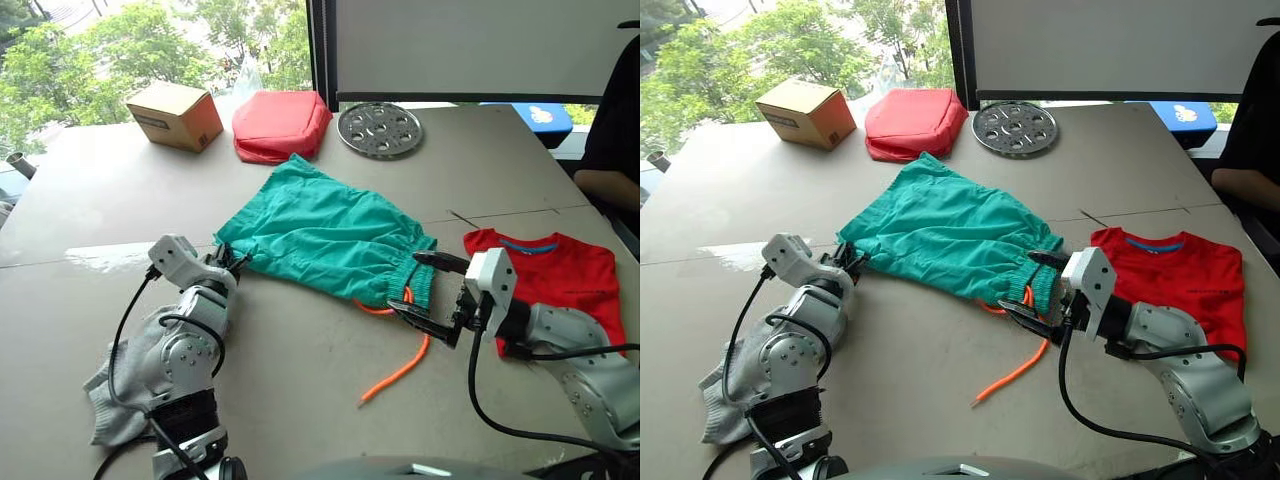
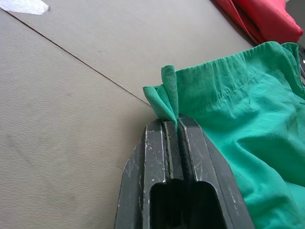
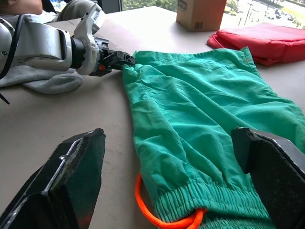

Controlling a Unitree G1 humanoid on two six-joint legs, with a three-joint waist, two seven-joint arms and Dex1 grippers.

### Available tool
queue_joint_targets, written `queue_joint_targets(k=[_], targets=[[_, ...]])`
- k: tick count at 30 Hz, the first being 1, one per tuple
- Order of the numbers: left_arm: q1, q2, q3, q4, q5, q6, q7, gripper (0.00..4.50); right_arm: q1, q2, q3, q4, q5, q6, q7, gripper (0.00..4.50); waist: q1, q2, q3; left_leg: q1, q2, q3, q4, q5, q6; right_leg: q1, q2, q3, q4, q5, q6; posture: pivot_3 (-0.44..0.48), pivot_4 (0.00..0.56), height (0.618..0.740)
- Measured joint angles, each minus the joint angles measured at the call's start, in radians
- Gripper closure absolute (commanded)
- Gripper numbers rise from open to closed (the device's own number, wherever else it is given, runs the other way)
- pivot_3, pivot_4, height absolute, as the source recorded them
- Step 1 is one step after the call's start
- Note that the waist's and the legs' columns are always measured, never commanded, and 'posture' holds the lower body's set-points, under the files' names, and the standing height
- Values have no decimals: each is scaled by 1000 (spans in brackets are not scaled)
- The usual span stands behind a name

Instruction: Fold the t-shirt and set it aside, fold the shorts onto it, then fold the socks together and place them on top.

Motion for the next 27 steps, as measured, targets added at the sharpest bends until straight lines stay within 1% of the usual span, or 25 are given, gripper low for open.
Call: queue_joint_targets(k=[4,5,6,7,8,10,11,12,13,14,15,16,17,19,21,22,23,24,25,27], targets=[[10,-3,58,-18,-3,-22,19,4438,-17,-3,-1,19,0,-2,7,0,-1,-2,0,-1,0,-1,0,0,0,0,0,-2,0,0,0,0,150,740],[10,9,60,-19,2,-31,7,4438,-18,-3,-2,24,0,-3,9,0,-1,-2,0,-2,-1,-2,1,0,0,0,0,-2,0,0,0,0,150,740],[7,52,43,-20,18,-45,-40,4438,-19,-6,-6,32,1,-4,16,0,-1,-3,1,-4,-1,-3,1,0,0,-2,0,-3,0,0,-1,0,150,740],[3,70,36,-25,24,-51,-59,4438,-19,-9,-7,35,0,-4,17,0,-1,-2,1,-5,-2,-3,1,1,-1,-3,1,-3,0,0,-1,0,150,740],[-10,116,5,-42,43,-65,-131,4438,-18,-10,-12,36,1,-4,20,0,0,-3,1,-7,-2,-4,2,1,-1,-4,1,-4,1,0,-1,0,150,740],[-44,183,-44,-79,62,-88,-230,4438,-19,-12,-24,37,1,-6,22,0,4,-2,2,-7,-3,-4,2,1,-2,-4,1,-4,0,0,-1,0,150,740],[-62,217,-93,-98,86,-114,-313,4438,-17,-12,-36,37,3,-9,23,0,5,-2,2,-7,-3,-4,2,1,-2,-4,0,-3,0,0,-1,0,150,740],[-69,270,-141,-111,105,-132,-386,4438,-14,-15,-45,37,3,-9,23,0,6,-2,2,-7,-4,-3,2,1,-2,-4,0,-3,0,0,-1,0,150,740],[-89,316,-209,-127,130,-158,-496,4438,-4,-25,-59,37,3,-11,24,0,7,0,2,-7,-4,-3,2,1,-2,-4,-1,-3,0,0,-1,0,150,740],[-111,340,-275,-138,153,-189,-592,4438,5,-31,-76,37,3,-12,25,0,9,0,2,-7,-4,-3,2,1,-1,-4,-1,-2,-1,0,-1,0,150,740],[-124,361,-341,-138,183,-228,-690,4438,17,-35,-88,36,3,-14,24,0,9,0,2,-7,-4,-2,2,1,-1,-4,-1,-1,-1,0,-1,0,150,740],[-125,363,-355,-139,188,-235,-708,4438,19,-38,-88,36,3,-14,24,0,9,0,2,-7,-4,-2,2,1,-1,-4,-1,-1,-1,0,-1,0,150,740],[-130,379,-416,-122,227,-287,-811,4438,38,-40,-101,33,6,-14,23,0,5,0,2,-7,-3,-1,1,1,-1,-4,0,-1,0,0,-1,0,150,740],[-132,404,-470,-105,259,-341,-916,4438,56,-44,-123,32,9,-14,21,0,2,0,2,-7,-2,-1,1,1,-1,-4,2,-1,0,0,-1,0,150,740],[-142,432,-534,-76,288,-424,-1076,4438,85,-50,-156,24,13,-13,16,0,-1,0,2,-7,-1,-2,1,1,-1,-4,4,-1,-1,0,-1,0,150,740],[-142,434,-543,-71,290,-440,-1104,4438,90,-50,-162,21,13,-13,16,0,-2,0,2,-7,0,-1,1,1,-1,-4,4,-1,-1,0,-1,0,150,740],[-145,443,-566,-61,301,-467,-1159,4438,101,-50,-169,15,14,-13,13,0,-3,0,2,-7,0,-1,1,1,-1,-4,4,-1,-1,0,-1,0,150,740],[-146,458,-596,-41,313,-506,-1240,4438,118,-50,-173,2,15,-13,9,0,-4,1,1,-7,0,-1,1,1,-1,-4,4,-1,-1,0,-1,0,150,740],[-143,468,-613,-32,321,-526,-1281,4438,131,-50,-175,-9,15,-12,6,0,-4,1,1,-7,0,-1,1,1,-1,-4,4,0,-1,0,-1,0,150,740],[-137,486,-665,11,347,-575,-1403,4438,160,-48,-180,-38,20,-2,-9,0,-5,1,1,-7,1,-1,2,1,0,-4,4,0,0,0,-1,0,150,740]])
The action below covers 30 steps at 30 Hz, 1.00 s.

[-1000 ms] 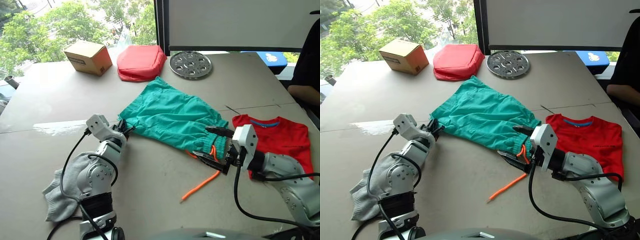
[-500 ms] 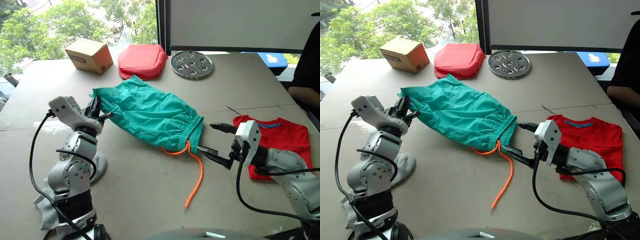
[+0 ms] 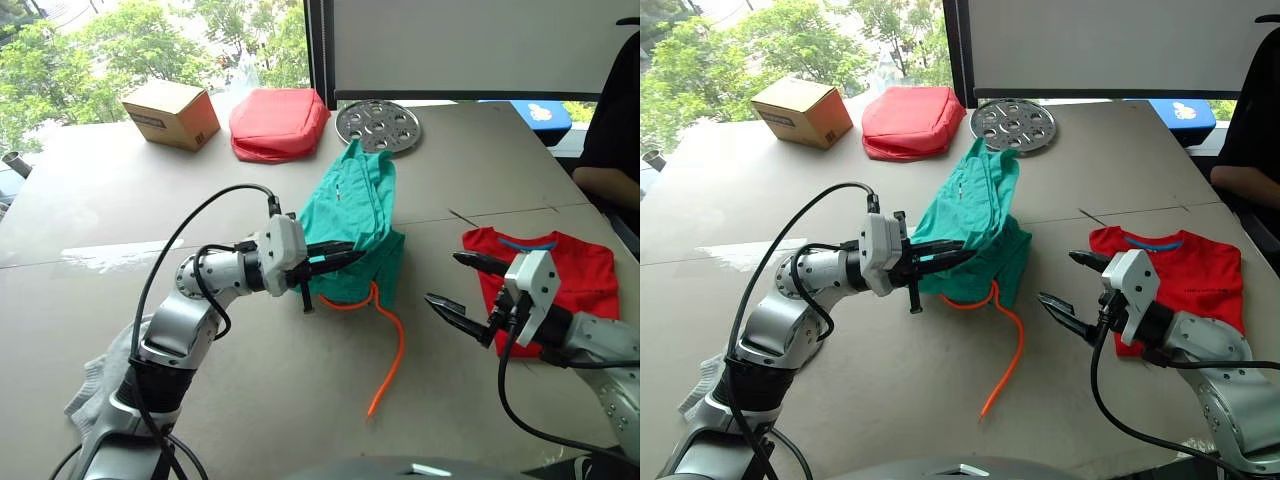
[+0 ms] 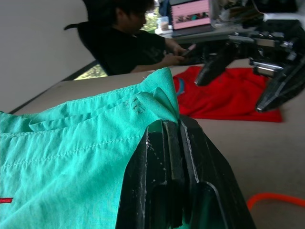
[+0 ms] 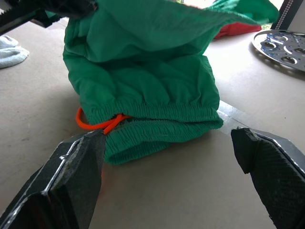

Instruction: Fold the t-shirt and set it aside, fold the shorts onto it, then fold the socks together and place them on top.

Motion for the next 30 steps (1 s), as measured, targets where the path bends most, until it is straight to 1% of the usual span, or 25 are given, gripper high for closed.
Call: queue_joint_targets(k=[2,4,6,8,10,11,12,14,15,16,17,18,19,21,22,23,26,28,30], targets=[[6,5,-33,40,34,-34,-59,4438,19,2,-2,-29,5,8,-16,0,0,0,0,0,1,0,0,0,0,0,0,0,0,-1,2,0,150,740],[7,3,-79,85,97,-58,-85,4438,34,7,-1,-55,8,26,-34,0,1,0,0,0,1,0,1,0,0,0,0,0,0,-2,3,0,150,740],[8,-15,-107,115,137,-68,-85,4438,37,11,-1,-65,19,46,-50,0,1,0,0,0,1,-1,1,0,0,0,0,0,0,-2,3,0,150,740],[5,-44,-125,135,167,-50,-56,4438,38,15,-1,-69,31,67,-64,0,3,-1,0,0,1,-1,1,0,0,0,0,0,1,-2,3,0,150,740],[3,-66,-137,144,185,-13,-44,3698,34,18,-4,-75,73,112,-82,0,2,-1,-1,0,1,-1,1,0,0,0,0,0,1,-1,3,0,150,740],[2,-69,-137,143,180,3,-44,3497,28,21,-4,-75,92,131,-88,0,0,-1,-1,0,1,-1,1,0,0,0,0,0,1,-1,1,0,150,740],[7,-67,-123,123,132,59,-48,2975,-10,39,-6,-69,145,198,-126,0,-3,-1,0,0,2,-1,1,0,0,0,1,0,2,0,1,0,150,740],[21,-59,-79,60,49,145,-48,2121,-67,60,-10,-50,207,269,-171,0,-5,-1,0,0,3,-1,2,0,0,0,1,0,2,0,1,0,150,740],[30,-45,-53,29,13,179,-47,1600,-89,65,-9,-45,228,295,-183,0,-7,-1,0,1,4,-1,2,0,0,0,2,1,2,0,1,0,150,740],[60,-4,9,-30,-63,246,-43,1085,-145,81,2,-32,256,341,-210,0,-13,0,0,1,5,-1,1,0,0,0,3,1,2,-1,1,0,150,740],[88,26,63,-74,-118,297,-32,731,-197,98,19,-12,268,372,-232,0,-15,1,0,1,6,-1,1,0,0,0,4,1,2,-1,2,0,150,740],[127,59,125,-123,-174,350,-14,195,-263,132,40,22,277,410,-265,0,-24,1,1,2,7,-1,1,0,0,0,4,1,3,-1,2,0,150,740],[156,82,174,-160,-215,390,4,20,-311,166,52,54,280,439,-298,0,-25,2,1,2,8,-1,1,0,0,0,5,0,2,-1,2,0,150,740],[246,119,283,-254,-293,460,58,20,-415,243,95,140,275,504,-372,0,-28,4,2,2,8,-2,0,0,0,0,5,1,3,0,0,0,150,740],[280,126,318,-288,-318,483,80,20,-444,264,112,170,265,524,-396,0,-25,4,2,1,6,-3,0,0,0,0,5,0,3,0,0,0,150,740],[343,131,371,-333,-339,502,109,20,-477,282,145,207,243,541,-420,0,-22,4,2,1,5,-3,0,0,0,-1,4,0,3,0,-1,0,150,740],[484,132,459,-406,-350,522,162,20,-528,293,222,281,166,552,-454,0,-16,4,2,0,1,-2,0,-1,1,-1,2,2,2,0,-1,0,150,740],[578,124,507,-454,-344,515,186,20,-559,297,293,343,85,548,-477,0,-17,4,2,1,1,-1,1,-1,1,-1,2,3,2,0,-1,0,150,740],[640,109,527,-495,-333,495,198,20,-574,297,353,413,-1,541,-502,0,-15,4,2,1,1,-1,1,0,1,-1,2,3,2,0,-1,0,150,740]])
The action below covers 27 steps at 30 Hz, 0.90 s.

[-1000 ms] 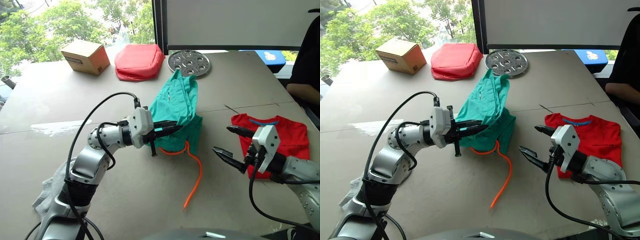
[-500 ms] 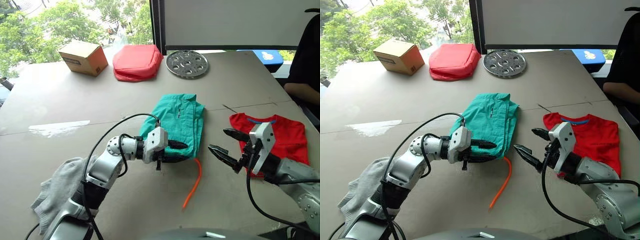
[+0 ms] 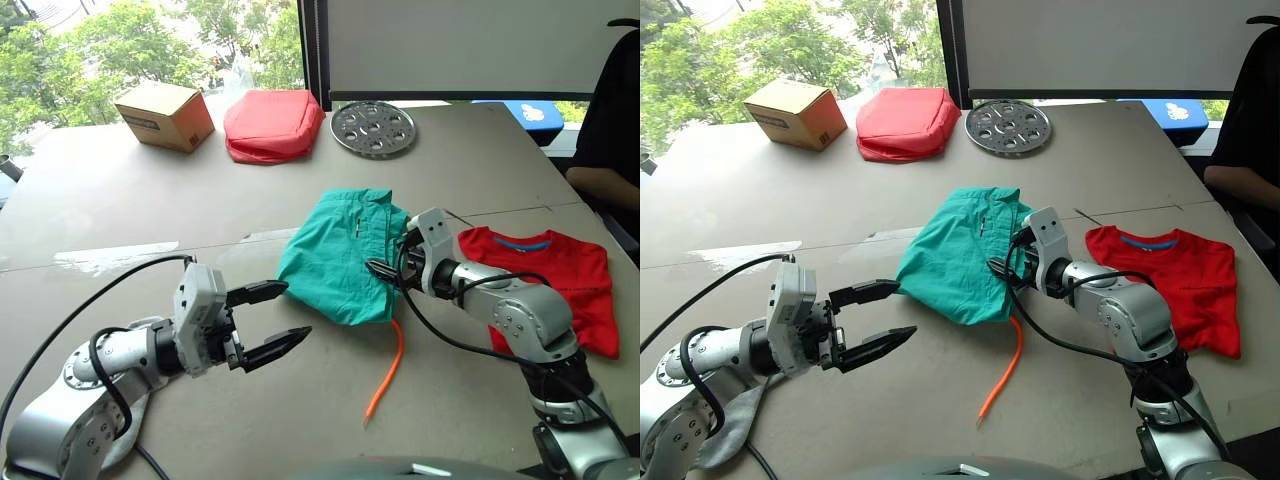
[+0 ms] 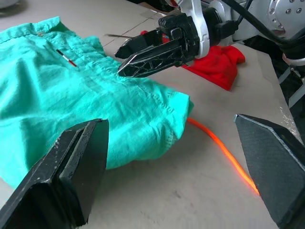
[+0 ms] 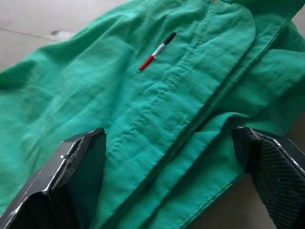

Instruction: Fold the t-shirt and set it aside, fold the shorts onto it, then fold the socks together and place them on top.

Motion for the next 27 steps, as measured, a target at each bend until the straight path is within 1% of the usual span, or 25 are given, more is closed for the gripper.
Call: queue_joint_targets(k=[3,6,12,14,20,26,27], targets=[[41,-19,6,-11,34,-38,7,20,-15,-1,72,40,-96,-45,-8,0,3,1,-3,2,-1,0,0,0,-1,1,1,0,1,0,0,0,150,740],[53,-29,6,-10,55,-63,11,20,-14,10,75,52,-116,-51,-2,0,4,1,-7,3,-1,0,0,0,-1,1,2,0,1,0,0,0,150,740],[88,-46,6,21,98,-140,-12,20,-23,142,-54,101,-83,23,8,0,-11,1,-8,4,0,0,0,0,-1,1,3,1,2,0,0,0,150,740],[101,-47,6,36,110,-164,-27,20,-41,158,-76,123,-82,37,9,0,-16,2,-9,4,0,0,0,0,-1,1,3,1,2,0,0,0,150,740],[139,-48,21,49,122,-208,-46,20,-47,150,-121,111,-77,61,35,0,-14,3,-8,4,1,0,0,0,-1,1,2,1,2,0,0,0,150,740],[155,-55,21,49,133,-219,-46,20,-36,123,-119,65,-113,62,26,0,-15,4,-8,1,0,-1,-1,0,-1,-1,2,0,1,0,0,0,150,740],[157,-56,21,49,133,-220,-46,20,-33,104,-95,57,-133,48,27,0,-15,4,-8,1,-1,-1,-1,0,-1,-1,2,0,1,0,0,0,150,740]])
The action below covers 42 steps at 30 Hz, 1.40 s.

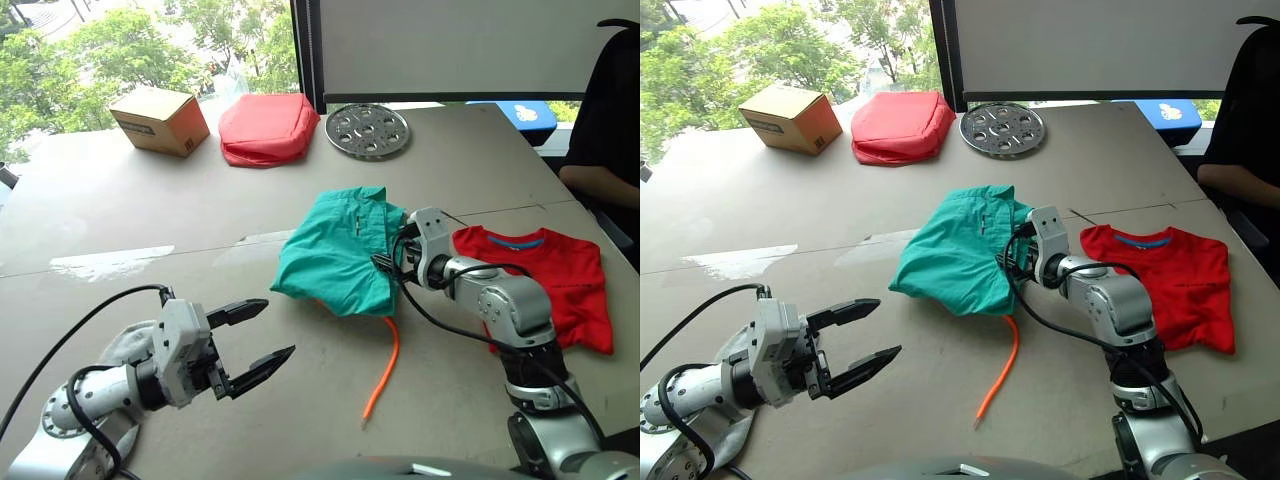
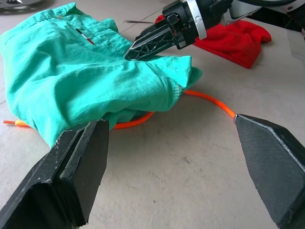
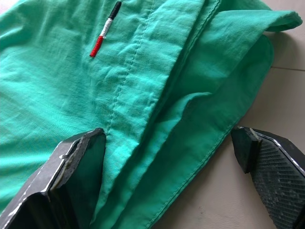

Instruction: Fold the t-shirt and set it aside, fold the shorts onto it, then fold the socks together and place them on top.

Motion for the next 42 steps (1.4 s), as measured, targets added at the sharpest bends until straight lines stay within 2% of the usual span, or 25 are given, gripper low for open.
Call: queue_joint_targets(k=[4,8,13,17,20,21,23,24,25,26,28,31,37,42], targets=[[8,0,1,0,3,-10,0,20,13,-38,69,-9,-55,-49,15,0,-1,0,0,0,0,0,0,0,0,0,0,0,0,0,0,0,150,740],[16,0,1,-2,4,-13,1,20,23,93,-33,27,2,6,15,0,-3,-1,-1,1,2,1,0,0,0,0,1,1,0,0,0,0,150,740],[23,0,1,-2,9,-13,4,20,-32,134,-93,105,47,38,66,0,-13,-1,-1,3,2,2,0,0,0,0,1,1,1,0,0,0,150,740],[25,0,1,-2,10,-14,5,20,-67,124,-39,166,33,-7,140,0,-32,-1,-1,5,2,2,-3,0,0,1,3,2,1,0,0,0,150,740],[31,-3,1,-3,14,-18,11,20,-92,99,62,205,-19,-68,202,0,-35,-1,-1,13,2,5,-8,0,0,2,6,9,1,-1,-2,0,150,740],[37,-5,1,-4,17,-20,14,0,-101,89,101,219,-45,-95,220,543,-36,-2,-1,16,3,5,-10,0,0,2,7,11,1,-2,-2,0,150,740],[43,-8,1,-5,20,-23,17,0,-120,56,179,241,-92,-151,261,1191,-37,-2,-2,17,3,7,-12,0,0,2,7,13,1,-2,-3,0,150,740],[48,-10,1,-5,21,-27,19,0,-130,46,220,258,-118,-184,292,1725,-37,-2,-2,17,4,7,-12,0,0,2,8,13,1,-2,-3,0,150,740],[49,-11,1,-5,21,-29,20,0,-135,43,238,265,-128,-199,306,1871,-37,-2,-2,17,4,8,-12,0,0,2,8,14,1,-2,-3,0,150,740],[56,-13,1,-5,21,-34,21,0,-145,42,270,285,-152,-230,334,2495,-37,-2,-4,18,5,9,-12,0,0,2,8,14,1,-2,-3,0,150,740],[68,-16,2,-6,23,-35,22,0,-150,40,294,318,-177,-273,365,3089,-37,-2,-7,19,7,10,-12,0,0,2,8,16,1,-2,-3,0,150,740],[78,-17,7,-6,30,-39,23,0,-154,44,322,358,-211,-347,396,4382,-37,-2,-11,22,9,15,-12,0,0,2,8,19,3,-4,0,0,150,740],[80,-17,28,-10,31,-39,24,0,-108,37,318,351,-248,-444,396,4448,-30,-1,-13,24,11,17,-13,-1,-1,2,8,20,4,-4,1,0,150,740],[31,-9,22,-19,28,-20,40,0,24,-3,239,203,-237,-504,379,4448,-7,-1,-13,14,9,16,-13,-1,-1,-5,7,18,2,-2,-4,0,150,740]])
